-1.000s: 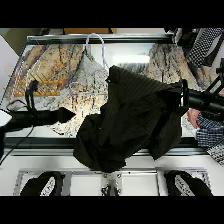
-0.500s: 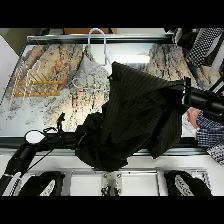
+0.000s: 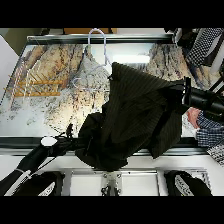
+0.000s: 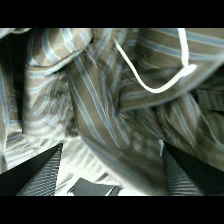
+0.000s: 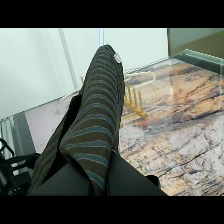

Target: Fold the clothes and pants, and hang the long-sleeved shirts on hangers.

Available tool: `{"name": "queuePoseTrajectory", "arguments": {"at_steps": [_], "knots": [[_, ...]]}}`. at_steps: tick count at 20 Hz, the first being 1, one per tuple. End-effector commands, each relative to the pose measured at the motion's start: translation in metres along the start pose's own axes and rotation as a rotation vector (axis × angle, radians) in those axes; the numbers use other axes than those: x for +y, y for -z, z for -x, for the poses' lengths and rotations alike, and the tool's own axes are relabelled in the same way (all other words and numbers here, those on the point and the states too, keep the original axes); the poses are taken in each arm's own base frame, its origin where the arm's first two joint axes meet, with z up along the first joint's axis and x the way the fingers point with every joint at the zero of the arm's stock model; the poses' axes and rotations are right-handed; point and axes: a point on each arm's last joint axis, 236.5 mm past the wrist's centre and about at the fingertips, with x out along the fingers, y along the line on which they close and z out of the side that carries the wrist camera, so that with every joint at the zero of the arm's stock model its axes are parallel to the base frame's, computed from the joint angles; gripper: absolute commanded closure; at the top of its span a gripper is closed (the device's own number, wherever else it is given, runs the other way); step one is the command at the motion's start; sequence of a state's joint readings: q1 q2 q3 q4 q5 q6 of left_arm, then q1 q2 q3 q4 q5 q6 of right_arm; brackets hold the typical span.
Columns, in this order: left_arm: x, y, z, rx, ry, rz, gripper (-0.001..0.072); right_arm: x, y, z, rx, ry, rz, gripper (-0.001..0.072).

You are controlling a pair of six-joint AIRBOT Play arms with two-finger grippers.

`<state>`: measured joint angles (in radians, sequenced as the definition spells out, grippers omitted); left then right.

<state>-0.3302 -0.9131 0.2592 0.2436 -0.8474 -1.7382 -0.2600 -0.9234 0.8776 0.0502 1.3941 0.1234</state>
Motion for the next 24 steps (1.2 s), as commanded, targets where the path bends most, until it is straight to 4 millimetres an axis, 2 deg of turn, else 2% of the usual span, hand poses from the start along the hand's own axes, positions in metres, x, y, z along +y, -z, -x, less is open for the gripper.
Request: {"name": "queuePoseTrajectory", "arguments": {"at_steps": [1,4,5,6,7,9,11,13,15,17,20,24], "knots": [[-0.003,-0.005,-0.021,0.022,-0.053,0.0,0.0047,0.0,0.0,0.0,0.0,0.0,0.002,0.0697],[-0.006,-0.004,-0.037,0.074,-0.096,-0.016,0.0053,0.0,0.0,0.0,0.0,0.0,0.001,0.0697],[-0.003,0.0,-0.042,0.103,-0.115,-0.013,0.0266,0.0,0.0,0.0,0.0,0.0,0.001,0.0697],[0.001,0.004,-0.047,0.127,-0.139,-0.018,0.0526,0.0,0.0,0.0,0.0,0.0,-0.004,0.0697],[0.004,0.006,-0.051,0.141,-0.152,-0.032,0.0681,0.001,-0.001,0.0,0.0,-0.001,-0.007,0.0697],[0.003,-0.001,-0.051,0.135,-0.15,-0.022,0.069,0.004,-0.004,0.001,-0.002,0.001,-0.015,0.0697],[-0.012,-0.023,-0.038,0.077,-0.094,-0.033,0.0691,0.013,-0.008,0.002,-0.002,-0.003,-0.023,0.0698],[-0.027,-0.056,-0.01,-0.022,-0.04,-0.046,0.0692,0.022,-0.008,0.003,0.021,0.0,-0.034,0.0698],[-0.03,-0.085,0.023,-0.112,-0.073,-0.107,0.0692,0.029,0.0,0.005,0.075,0.012,-0.038,0.0698],[-0.032,-0.104,0.05,-0.169,-0.149,-0.187,0.0692,0.037,0.008,0.006,0.123,0.006,-0.054,0.0698],[-0.056,-0.12,0.073,-0.2,-0.172,-0.265,0.0691,0.047,0.017,0.009,0.175,-0.006,-0.063,0.0698],[-0.076,-0.134,0.088,-0.214,-0.226,-0.354,0.0691,0.051,0.022,0.012,0.205,0.009,-0.063,0.0698]]}}
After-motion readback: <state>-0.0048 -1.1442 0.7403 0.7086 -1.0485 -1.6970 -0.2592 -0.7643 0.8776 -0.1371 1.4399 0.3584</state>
